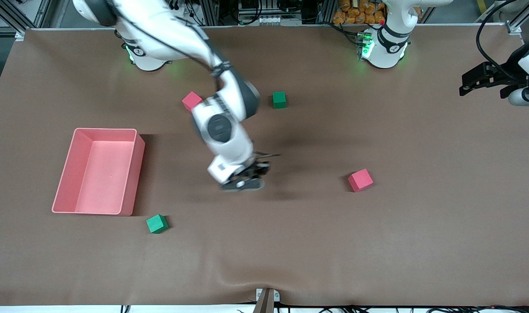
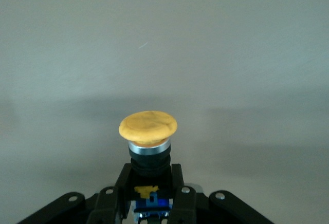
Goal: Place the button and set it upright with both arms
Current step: 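Carry the button with the right gripper to mid-table and lower it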
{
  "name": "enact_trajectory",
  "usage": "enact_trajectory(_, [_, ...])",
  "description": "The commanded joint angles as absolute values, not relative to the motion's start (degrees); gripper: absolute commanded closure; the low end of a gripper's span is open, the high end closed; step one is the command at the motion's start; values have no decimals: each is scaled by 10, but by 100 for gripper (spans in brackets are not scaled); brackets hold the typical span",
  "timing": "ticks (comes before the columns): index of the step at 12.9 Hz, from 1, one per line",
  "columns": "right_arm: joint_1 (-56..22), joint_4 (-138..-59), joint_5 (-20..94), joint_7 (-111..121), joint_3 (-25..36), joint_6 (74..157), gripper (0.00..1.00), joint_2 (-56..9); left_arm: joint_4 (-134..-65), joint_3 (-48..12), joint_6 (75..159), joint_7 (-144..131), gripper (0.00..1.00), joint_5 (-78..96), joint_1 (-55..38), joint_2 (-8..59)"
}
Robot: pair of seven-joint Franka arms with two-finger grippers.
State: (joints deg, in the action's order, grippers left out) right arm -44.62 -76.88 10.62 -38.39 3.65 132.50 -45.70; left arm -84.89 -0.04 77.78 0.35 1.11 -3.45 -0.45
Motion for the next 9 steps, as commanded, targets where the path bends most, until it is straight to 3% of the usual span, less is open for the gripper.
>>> enact_trajectory(1, [-480, -713, 120, -434, 47, 1341, 100, -511, -845, -3, 770, 6, 0, 9, -33, -3])
enact_trajectory(4, [-483, -709, 120, -439, 47, 1341, 100, -544, -845, -4, 770, 8, 0, 9, -33, -3])
enact_trajectory(9, [-495, -709, 121, -518, 37, 1281, 97, -541, -846, -4, 768, 9, 0, 10, -33, 2])
